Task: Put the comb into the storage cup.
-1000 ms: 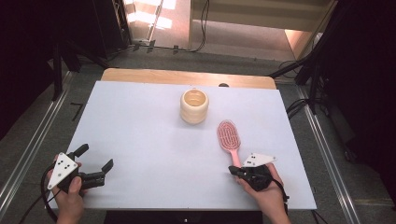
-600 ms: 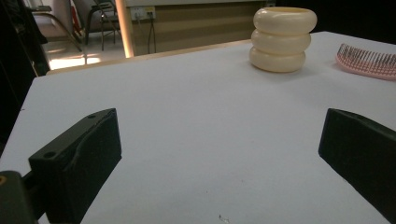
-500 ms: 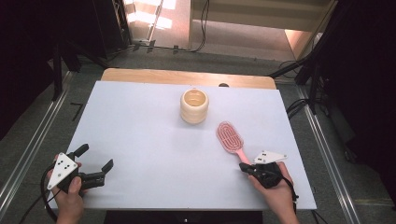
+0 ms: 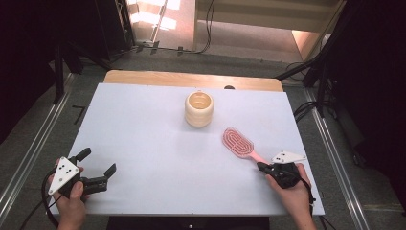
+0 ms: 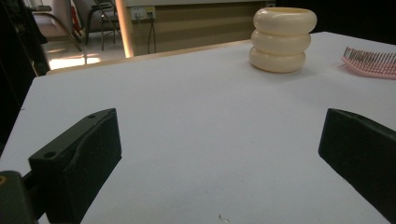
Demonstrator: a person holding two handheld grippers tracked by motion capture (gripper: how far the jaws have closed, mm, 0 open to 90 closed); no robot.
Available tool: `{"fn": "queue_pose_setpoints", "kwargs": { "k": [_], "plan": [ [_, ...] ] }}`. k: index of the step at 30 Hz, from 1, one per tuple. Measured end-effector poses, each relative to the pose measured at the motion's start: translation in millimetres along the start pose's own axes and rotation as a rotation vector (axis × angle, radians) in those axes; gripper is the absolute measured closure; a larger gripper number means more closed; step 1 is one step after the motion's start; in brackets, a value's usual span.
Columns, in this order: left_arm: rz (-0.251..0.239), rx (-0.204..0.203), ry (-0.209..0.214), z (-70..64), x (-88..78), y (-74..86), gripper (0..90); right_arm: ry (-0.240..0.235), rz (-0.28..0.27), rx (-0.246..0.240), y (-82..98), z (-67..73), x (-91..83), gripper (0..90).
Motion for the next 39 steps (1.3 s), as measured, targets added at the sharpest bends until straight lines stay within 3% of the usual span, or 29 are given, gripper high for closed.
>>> {"fn": "queue_pose_setpoints", "kwargs": {
  "k": [7,12,18,23,24,27,29,33,38,39],
  "plan": [
    [-0.001,-0.002,0.000,0.1,0.0,-0.2,0.1,0.050,-0.003,0.001,2.6,-16.5,-0.6,87.8],
    [-0.001,-0.003,0.003,0.1,0.0,-0.2,0.1,0.056,-0.009,0.006,3.3,-22.9,-2.0,87.6],
    [-0.002,-0.007,0.007,-0.1,0.4,-0.2,0.1,0.010,-0.052,-0.027,-9.4,-17.4,-12.2,64.3],
    [0.000,-0.006,0.007,-0.2,0.6,0.1,0.1,0.020,-0.083,-0.042,-25.4,-23.4,-16.6,22.9],
    [0.000,-0.007,0.007,-0.2,0.6,0.0,0.1,0.016,-0.067,-0.048,-25.8,-24.3,-15.7,13.0],
    [0.000,-0.007,0.006,-0.2,0.7,0.1,0.1,-0.018,-0.030,-0.047,-26.7,-26.1,-11.4,0.0],
    [0.000,-0.007,0.007,-0.3,0.9,0.2,0.1,-0.061,0.001,-0.048,-28.0,-25.6,-9.4,0.0],
    [-0.001,-0.007,0.007,-0.4,1.1,0.2,0.2,-0.094,0.080,-0.071,-30.7,-27.7,-4.4,0.0],
    [0.000,-0.007,0.008,-0.3,0.8,0.1,0.1,-0.110,0.200,-0.117,-32.1,-27.9,3.5,0.2],
    [0.000,-0.007,0.007,-0.3,0.8,0.1,0.1,-0.110,0.208,-0.123,-32.9,-27.8,5.0,4.3]
  ]
}}
Point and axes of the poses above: each handheld gripper's, and its own axes: x roughly forward along the jaws, y roughly out of its underside, z roughly to its left, the point moved 9 cm from there along x, roughly forward along the jaws, and after that the axes turned 9 degrees about -z, right-handed, at the moved point
